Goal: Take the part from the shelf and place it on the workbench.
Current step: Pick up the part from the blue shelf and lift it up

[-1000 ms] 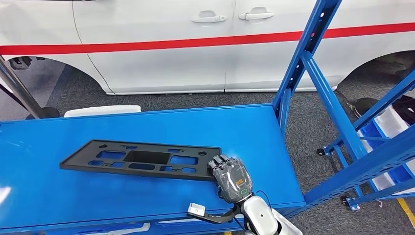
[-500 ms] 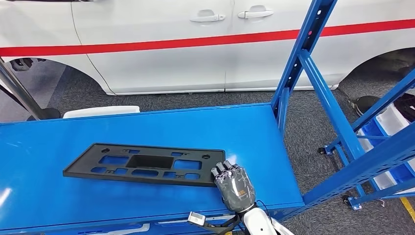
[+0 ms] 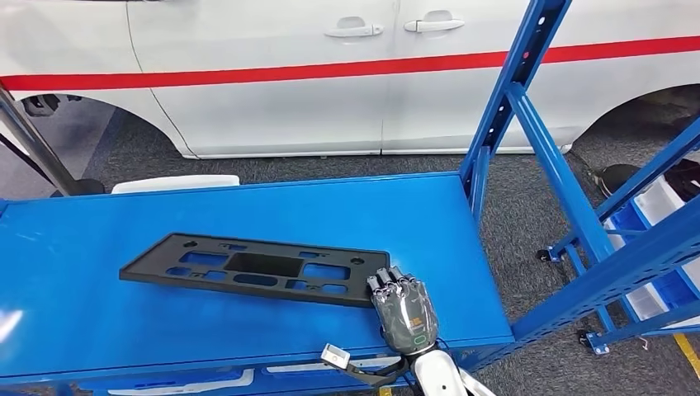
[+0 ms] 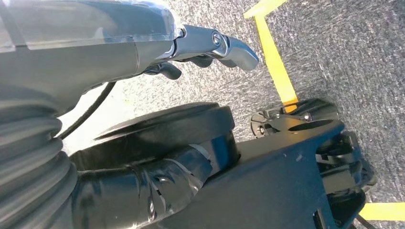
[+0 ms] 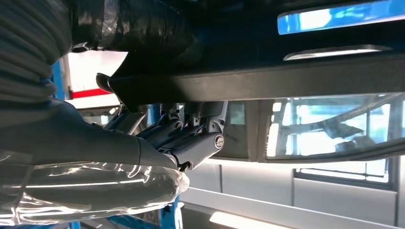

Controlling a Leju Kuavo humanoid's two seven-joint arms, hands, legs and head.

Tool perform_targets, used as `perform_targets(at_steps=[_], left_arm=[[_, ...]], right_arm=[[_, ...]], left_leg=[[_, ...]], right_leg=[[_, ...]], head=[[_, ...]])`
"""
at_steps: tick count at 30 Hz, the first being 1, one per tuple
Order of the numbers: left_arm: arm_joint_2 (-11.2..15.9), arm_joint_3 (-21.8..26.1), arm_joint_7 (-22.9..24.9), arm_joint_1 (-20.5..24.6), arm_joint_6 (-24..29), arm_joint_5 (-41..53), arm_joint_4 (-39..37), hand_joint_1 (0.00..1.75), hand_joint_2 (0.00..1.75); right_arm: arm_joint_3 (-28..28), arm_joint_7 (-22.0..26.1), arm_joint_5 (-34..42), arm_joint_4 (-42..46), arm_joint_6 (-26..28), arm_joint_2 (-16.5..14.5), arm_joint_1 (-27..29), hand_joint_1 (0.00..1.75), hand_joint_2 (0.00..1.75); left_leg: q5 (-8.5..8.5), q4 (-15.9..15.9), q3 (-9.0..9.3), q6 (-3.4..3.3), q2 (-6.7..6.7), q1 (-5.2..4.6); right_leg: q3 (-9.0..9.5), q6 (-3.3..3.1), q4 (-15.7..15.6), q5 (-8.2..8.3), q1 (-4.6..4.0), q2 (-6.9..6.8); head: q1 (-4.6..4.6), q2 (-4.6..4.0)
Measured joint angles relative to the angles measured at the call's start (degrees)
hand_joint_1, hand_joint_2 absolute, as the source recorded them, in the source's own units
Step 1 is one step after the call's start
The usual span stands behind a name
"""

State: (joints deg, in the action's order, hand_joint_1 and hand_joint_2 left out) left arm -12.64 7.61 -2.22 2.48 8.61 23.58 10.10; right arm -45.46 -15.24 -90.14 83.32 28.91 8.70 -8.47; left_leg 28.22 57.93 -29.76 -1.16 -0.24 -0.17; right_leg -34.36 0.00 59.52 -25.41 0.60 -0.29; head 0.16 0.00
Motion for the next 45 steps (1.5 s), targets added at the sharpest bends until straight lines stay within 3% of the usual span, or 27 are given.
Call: perform_targets(at_steps=[2, 3, 5, 7, 8, 9, 10, 12, 14, 16, 17, 19, 21, 22, 23, 24, 26, 28, 31, 33, 36, 37, 38, 39, 41, 43, 45], left_arm=[[-0.1, 0.0, 0.1, 0.0, 0.4, 0.0, 0.0, 0.0, 1.75], [-0.2, 0.0, 0.2, 0.1, 0.8, 0.0, 0.0, 0.0, 1.75], [-0.6, 0.0, 0.3, 0.2, 1.7, 0.0, 0.0, 0.0, 1.75], [-0.8, 0.1, 0.4, 0.4, 2.2, 0.0, 0.0, 0.0, 1.75], [-0.9, 0.1, 0.4, 0.4, 2.3, 0.0, 0.0, 0.0, 1.75], [-0.9, 0.1, 0.4, 0.5, 2.3, 0.0, 0.0, 0.0, 1.75], [-1.0, 0.2, 0.5, 0.6, 2.3, 0.0, 0.0, 0.0, 1.75], [-1.1, 0.4, 0.8, 0.8, 2.0, 0.0, 0.0, 0.0, 1.75], [-1.1, 0.5, 1.3, 1.0, 1.5, 0.1, 0.0, 0.0, 1.75], [-1.1, 0.7, 1.7, 1.0, 1.0, 0.1, 0.0, 0.0, 1.75], [-1.0, 0.7, 1.9, 1.1, 0.7, 0.1, 0.0, 0.0, 1.75], [-0.9, 0.8, 2.1, 1.3, 0.4, 0.1, 0.0, 0.0, 1.75], [-0.9, 0.8, 2.1, 1.6, 0.3, 0.1, 0.0, 0.0, 1.75], [-0.9, 0.8, 2.2, 1.6, 0.3, 0.1, 0.0, 0.0, 1.75], [-0.9, 0.9, 2.3, 1.6, 0.2, 0.1, 0.0, 0.0, 1.75], [-0.8, 0.9, 2.4, 1.6, 0.2, 0.1, 0.0, 0.0, 1.75], [-0.8, 0.9, 2.6, 1.4, 0.2, 0.2, 0.0, 0.0, 1.75], [-0.6, 1.0, 2.7, 1.0, 0.2, 0.2, 0.0, 0.0, 1.75], [-0.6, 1.0, 2.8, 0.7, 0.1, 0.2, 0.0, 0.0, 1.75], [-0.6, 1.0, 2.9, 0.7, 0.1, 0.2, 0.0, 0.0, 1.75], [-0.6, 1.1, 2.9, 0.9, 0.0, 0.2, 0.0, 0.0, 1.75], [-0.6, 1.1, 2.9, 0.9, 0.0, 0.2, 0.0, 0.0, 1.75], [-0.6, 1.2, 2.9, 1.0, 0.0, 0.1, 0.0, 0.0, 1.75], [-0.6, 1.3, 2.9, 1.1, 0.0, 0.1, 0.0, 0.0, 1.75], [-0.6, 1.5, 2.8, 1.3, 0.0, 0.0, 0.0, 0.0, 1.75], [-0.6, 1.7, 2.7, 1.5, 0.1, 0.0, 0.0, 0.0, 1.75], [-0.6, 2.0, 2.7, 1.6, 0.1, 0.0, 0.0, 0.0, 1.75]], right_arm=[[0.1, 0.0, 0.0, 0.0, 0.1, 0.0, 0.1, 1.75, 1.75], [0.2, 0.0, 0.0, 0.1, 0.2, -0.1, 0.2, 1.75, 1.75], [0.5, 0.0, 0.0, 0.2, 0.6, -0.1, 0.4, 1.75, 1.75], [0.8, 0.0, 0.0, 0.3, 1.0, -0.1, 0.7, 1.75, 1.75], [0.9, 0.0, 0.0, 0.3, 1.3, -0.2, 0.8, 1.75, 1.75], [1.0, 0.0, 0.0, 0.4, 1.6, -0.2, 0.9, 1.75, 1.75], [1.2, 0.0, 0.0, 0.5, 2.0, -0.2, 0.9, 1.75, 1.75], [1.5, -0.2, 0.0, 0.9, 2.7, -0.3, 0.9, 1.75, 1.75], [1.7, -0.8, 0.0, 1.1, 3.2, -0.4, 0.7, 1.75, 1.75], [1.8, -2.7, 0.0, 1.3, 3.7, -0.6, 0.2, 1.75, 1.75], [1.7, -3.9, 0.0, 1.4, 4.0, -0.6, -0.3, 1.75, 1.75], [1.7, -6.2, 0.0, 1.7, 4.5, -0.6, -1.0, 1.75, 1.75], [1.5, -7.7, 0.0, 1.9, 4.8, -0.5, -1.5, 1.75, 1.75], [1.4, -8.2, 0.0, 1.9, 4.9, -0.5, -1.7, 1.75, 1.75], [1.3, -8.8, 0.0, 1.9, 5.0, -0.5, -1.9, 1.75, 1.75], [1.1, -9.4, 0.0, 1.9, 5.1, -0.5, -2.2, 1.75, 1.75], [0.6, -10.7, 0.0, 2.0, 5.3, -0.4, -3.0, 1.75, 1.75], [0.4, -11.4, 0.0, 2.2, 5.4, -0.3, -3.6, 1.75, 1.75], [-0.2, -13.1, 0.0, 2.4, 5.5, 0.0, -4.6, 1.75, 1.75], [-1.0, -15.5, 0.0, 2.6, 5.9, 0.7, -5.8, 1.75, 1.75], [-2.4, -17.4, 0.0, 3.1, 6.2, 2.0, -7.8, 1.75, 1.75], [-2.8, -17.5, 0.0, 3.2, 6.3, 2.3, -8.2, 1.75, 1.75], [-3.1, -17.5, 0.0, 3.3, 6.5, 2.5, -8.3, 1.75, 1.75], [-3.4, -17.4, 0.0, 3.4, 6.7, 2.7, -8.4, 1.75, 1.75], [-3.5, -17.0, 0.0, 3.7, 7.6, 2.7, -8.3, 1.75, 1.75], [-3.3, -16.4, 0.0, 4.1, 8.3, 2.5, -8.1, 1.75, 1.75], [-2.9, -16.0, 0.0, 4.4, 8.7, 2.3, -7.6, 1.75, 1.75]], left_leg=[[-0.92, -0.5, -0.32, -0.86, 0.28, 0.19], [-1.44, -0.8, -0.66, -1.29, 0.45, 0.3], [-2.24, -0.8, -1.7, -1.8, 0.68, 0.21], [-2.99, -0.6, -2.99, -1.82, 0.75, 0.04], [-3.33, -0.3, -3.64, -1.78, 0.76, -0.02], [-3.63, -0.1, -4.28, -1.7, 0.75, -0.04], [-3.87, 0.3, -4.86, -1.58, 0.72, -0.05], [-4.37, 0.8, -5.67, -1.17, 0.65, -0.1], [-5.0, 1.0, -5.85, -0.56, 0.61, -0.17], [-5.36, 1.1, -6.07, 0.12, 0.53, -0.23], [-4.45, 1.7, -6.54, 0.45, 0.47, -0.22], [0.25, 5.6, -7.95, 1.05, 0.37, -0.04], [5.47, 12.3, -9.15, 1.53, 0.38, 0.11], [6.45, 15.0, -9.12, 1.68, 0.38, 0.19], [6.08, 16.1, -8.38, 1.74, 0.38, 0.24], [4.67, 15.1, -6.67, 1.69, 0.38, 0.28], [2.04, 8.1, -1.24, 1.1, 0.34, 0.22], [2.05, 0.7, 3.25, 0.38, 0.31, -0.06], [1.72, -2.2, 3.78, -0.33, 0.33, -0.3], [0.12, -2.8, 2.98, -1.09, 0.63, -0.06], [-2.02, -2.7, 0.53, -1.78, 1.03, 0.02], [-2.63, -2.5, -0.46, -1.75, 1.05, 0.02], [-3.22, -2.2, -1.5, -1.63, 1.06, 0.05], [-3.72, -1.7, -2.55, -1.46, 1.06, 0.11], [-4.46, -0.5, -4.6, -0.96, 1.03, 0.25], [-4.94, 0.8, -6.02, -0.3, 0.93, 0.16], [-5.69, 1.3, -6.66, 0.48, 0.86, 0.06]], right_leg=[[-0.47, 0.56, 0.9, -1.13, 0.06, 0.12], [-1.2, 0.74, 2.7, -2.9, 0.07, 0.19], [-3.51, 0.98, 9.3, -7.92, 0.18, 0.26], [-4.71, 1.15, 14.9, -10.33, 0.2, 0.26], [-4.01, 1.14, 15.1, -9.8, 0.2, 0.26], [-2.21, 1.06, 13.2, -8.36, 0.2, 0.26], [0.44, 0.92, 9.5, -6.76, 0.2, 0.26], [5.12, 0.48, 2.2, -5.63, 0.02, 0.29], [6.46, 0.0, -0.5, -5.8, -0.35, 0.35], [5.73, -0.66, -0.7, -4.84, -0.28, 0.25], [5.13, -1.13, -0.8, -4.28, -0.14, 0.14], [3.61, -1.97, -0.9, -2.97, 0.06, -0.16], [2.0, -2.3, -0.9, -1.72, -0.04, -0.31], [1.16, -2.31, -0.8, -1.11, -0.09, -0.37], [0.33, -2.28, -0.6, -0.52, -0.15, -0.41], [-0.5, -2.23, -0.5, 0.02, -0.19, -0.42], [-1.79, -2.02, -0.2, 1.0, -0.26, -0.37], [-2.53, -1.51, -0.2, 1.98, -0.28, -0.38], [-3.02, -0.45, -0.6, 3.52, -0.11, -0.53], [-3.7, 0.13, 0.6, 1.57, -0.05, -0.29], [-6.04, 0.85, 9.6, -6.57, 0.25, 0.02], [-6.46, 1.12, 12.9, -7.8, 0.39, 0.02], [-6.25, 1.38, 14.9, -7.54, 0.55, 0.02], [-5.18, 1.6, 15.0, -6.1, 0.76, 0.02], [-0.44, 2.0, 9.9, -3.64, 1.27, 0.02], [4.32, 1.87, 3.0, -4.56, 1.25, 0.17], [5.44, 0.98, 0.5, -5.56, 0.79, 0.33]], head=[[0.03, 0.0], [0.04, 0.0], [0.08, 0.0], [0.07, 0.0], [0.07, 0.0], [0.07, 0.0], [0.07, 0.0], [0.06, 0.0], [0.06, 0.0], [0.08, 0.0], [0.04, 0.0], [-0.01, 0.0], [-0.05, 0.0], [-0.06, 0.0], [-0.06, 0.0], [-0.06, 0.0], [-0.06, 0.0], [-0.06, 0.0], [-0.04, 0.0], [-0.02, 0.0], [-0.02, 0.0], [-0.02, 0.0], [-0.02, 0.0], [-0.02, 0.0], [-0.03, 0.0], [-0.05, 0.0], [-0.1, 0.0]])
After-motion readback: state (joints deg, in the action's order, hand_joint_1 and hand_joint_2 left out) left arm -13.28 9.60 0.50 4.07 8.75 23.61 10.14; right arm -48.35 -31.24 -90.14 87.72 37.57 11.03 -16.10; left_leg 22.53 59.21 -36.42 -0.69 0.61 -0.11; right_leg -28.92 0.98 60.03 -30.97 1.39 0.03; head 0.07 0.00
